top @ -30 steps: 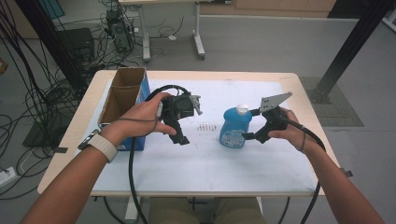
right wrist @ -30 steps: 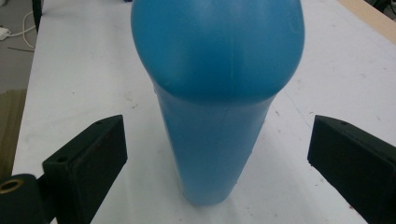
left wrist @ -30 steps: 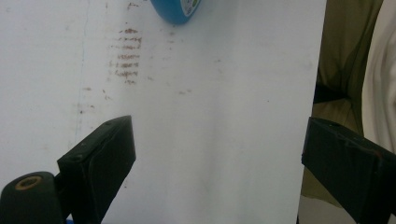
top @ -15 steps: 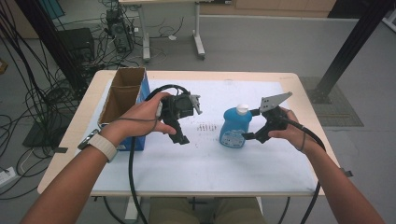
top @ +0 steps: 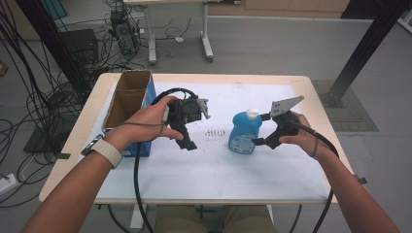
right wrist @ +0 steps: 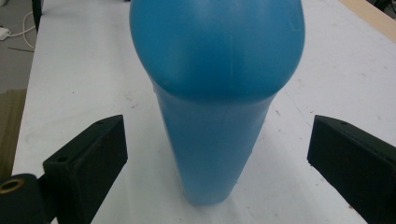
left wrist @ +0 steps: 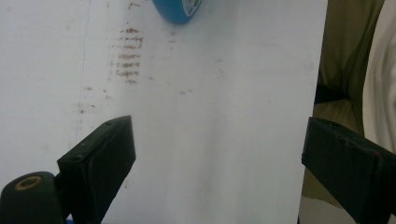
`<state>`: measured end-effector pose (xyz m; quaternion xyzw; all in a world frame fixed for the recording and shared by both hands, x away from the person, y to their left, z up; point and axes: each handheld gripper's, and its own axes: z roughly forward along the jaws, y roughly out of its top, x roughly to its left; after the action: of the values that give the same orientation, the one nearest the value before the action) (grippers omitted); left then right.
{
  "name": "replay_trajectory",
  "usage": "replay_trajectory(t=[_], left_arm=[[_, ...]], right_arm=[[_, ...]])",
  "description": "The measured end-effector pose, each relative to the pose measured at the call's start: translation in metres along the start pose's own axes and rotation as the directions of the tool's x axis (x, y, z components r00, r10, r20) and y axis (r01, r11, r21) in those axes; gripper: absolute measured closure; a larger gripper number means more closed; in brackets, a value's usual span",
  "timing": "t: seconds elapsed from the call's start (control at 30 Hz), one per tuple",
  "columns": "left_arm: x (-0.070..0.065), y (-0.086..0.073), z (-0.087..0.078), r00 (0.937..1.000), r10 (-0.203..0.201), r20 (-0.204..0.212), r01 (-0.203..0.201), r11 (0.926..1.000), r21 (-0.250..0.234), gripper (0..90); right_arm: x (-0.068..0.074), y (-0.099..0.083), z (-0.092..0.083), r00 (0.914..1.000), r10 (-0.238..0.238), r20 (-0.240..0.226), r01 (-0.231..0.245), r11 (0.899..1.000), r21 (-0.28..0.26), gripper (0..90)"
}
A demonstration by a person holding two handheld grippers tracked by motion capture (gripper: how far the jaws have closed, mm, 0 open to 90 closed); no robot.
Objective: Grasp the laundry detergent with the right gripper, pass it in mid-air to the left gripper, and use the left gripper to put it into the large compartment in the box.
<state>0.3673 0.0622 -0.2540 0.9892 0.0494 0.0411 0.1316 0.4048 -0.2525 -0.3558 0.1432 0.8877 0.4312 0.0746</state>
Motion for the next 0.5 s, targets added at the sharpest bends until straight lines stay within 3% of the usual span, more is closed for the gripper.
replay_trajectory(t=[0.5], left_arm=[[-0.0001, -0.0007, -0.0005, 1.0000, -0.001, -0.004, 0.001, 1.0000, -0.003, 10.2]], right_arm=[[0.0002, 0.0002, -0.0006, 1.0000, 0.001, 0.004, -0.001, 1.000, -0.003, 4.7]])
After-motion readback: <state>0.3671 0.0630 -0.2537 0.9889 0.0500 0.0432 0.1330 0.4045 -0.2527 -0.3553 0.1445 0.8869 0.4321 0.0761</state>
